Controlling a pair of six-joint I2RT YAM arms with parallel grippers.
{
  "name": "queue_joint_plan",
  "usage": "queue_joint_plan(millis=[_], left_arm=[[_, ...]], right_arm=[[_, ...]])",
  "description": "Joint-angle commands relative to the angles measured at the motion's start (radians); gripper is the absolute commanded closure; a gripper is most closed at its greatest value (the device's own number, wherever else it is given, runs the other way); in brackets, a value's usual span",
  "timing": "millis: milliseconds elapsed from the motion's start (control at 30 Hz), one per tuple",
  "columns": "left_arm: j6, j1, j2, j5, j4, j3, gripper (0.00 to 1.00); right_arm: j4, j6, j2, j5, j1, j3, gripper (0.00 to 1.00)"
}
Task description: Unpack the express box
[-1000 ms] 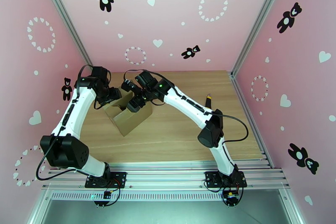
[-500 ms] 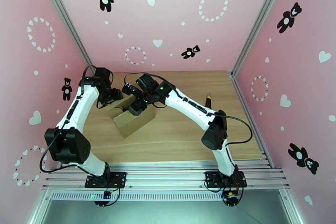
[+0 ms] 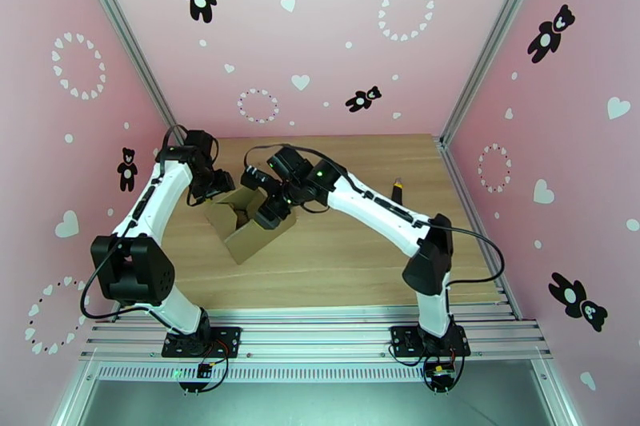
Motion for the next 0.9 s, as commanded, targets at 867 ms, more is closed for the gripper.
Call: queue_joint_plan(millis=[867], left_arm=[[0.005,-0.062,0.035,0.086,0.070,0.013,0.39]], right_arm=[[0.765,0.487,-0.169,0.304,0.011,-0.664,0.34]])
